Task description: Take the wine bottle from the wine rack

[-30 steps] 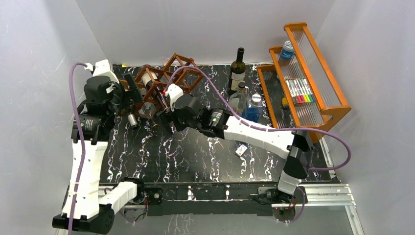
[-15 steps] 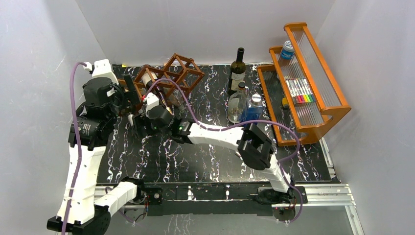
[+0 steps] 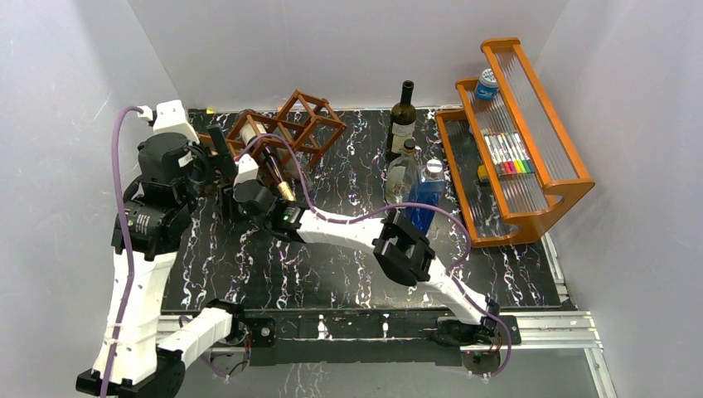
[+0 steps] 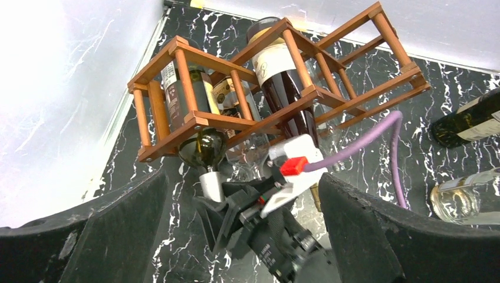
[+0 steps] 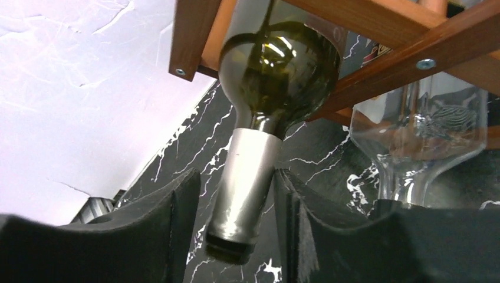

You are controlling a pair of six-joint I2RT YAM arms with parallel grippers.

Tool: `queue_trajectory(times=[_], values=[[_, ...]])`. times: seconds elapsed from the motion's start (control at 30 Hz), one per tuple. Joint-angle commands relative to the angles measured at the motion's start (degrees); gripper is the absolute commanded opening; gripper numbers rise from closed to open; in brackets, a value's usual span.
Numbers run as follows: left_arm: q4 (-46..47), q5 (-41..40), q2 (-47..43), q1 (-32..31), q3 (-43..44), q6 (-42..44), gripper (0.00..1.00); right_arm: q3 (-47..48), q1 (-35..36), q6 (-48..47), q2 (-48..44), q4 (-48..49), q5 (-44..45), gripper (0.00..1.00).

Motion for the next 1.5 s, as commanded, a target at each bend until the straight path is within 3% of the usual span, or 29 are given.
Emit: queue_trajectory(times=[0.0, 0.07, 0.2, 0.6, 0.67, 1.0, 1.47], values=[[0.1, 2.2, -1.7, -0.3, -0.6, -1.3, 0.98, 7.2, -0.4, 0.6, 4.2, 1.8, 0.9, 0.51], [-0.4, 2.4, -1.5, -0.7, -0.3, -1.1, 0.98, 9.8, -0.7, 0.9, 6.1, 1.4, -0.1, 0.50], [-1.1, 3.0, -2.2, -1.0, -0.4, -1.5, 0.98, 11.7, -1.0, 1.7, 7.8, 2.0, -0.1, 0.60], [-1.7, 3.6, -1.9, -1.1, 0.4, -2.1, 0.98, 15.2, -2.2, 1.9, 11.3, 2.9, -1.0, 0.69], [-1.7, 3.6, -1.8, -1.1, 0.2, -2.1, 0.98, 15.7, -2.4, 1.8, 11.8, 3.1, -1.1, 0.66], [-1.5, 2.7, -1.6, -1.1, -0.3, -1.8, 0.98, 12.7, -2.7, 2.6, 7.9, 3.0, -3.1, 0.34], [0.4, 1.2, -2.6, -1.1, -3.9, -1.0, 0.98, -9.9, 3.1, 1.5, -9.4, 9.7, -0.6, 0.21]])
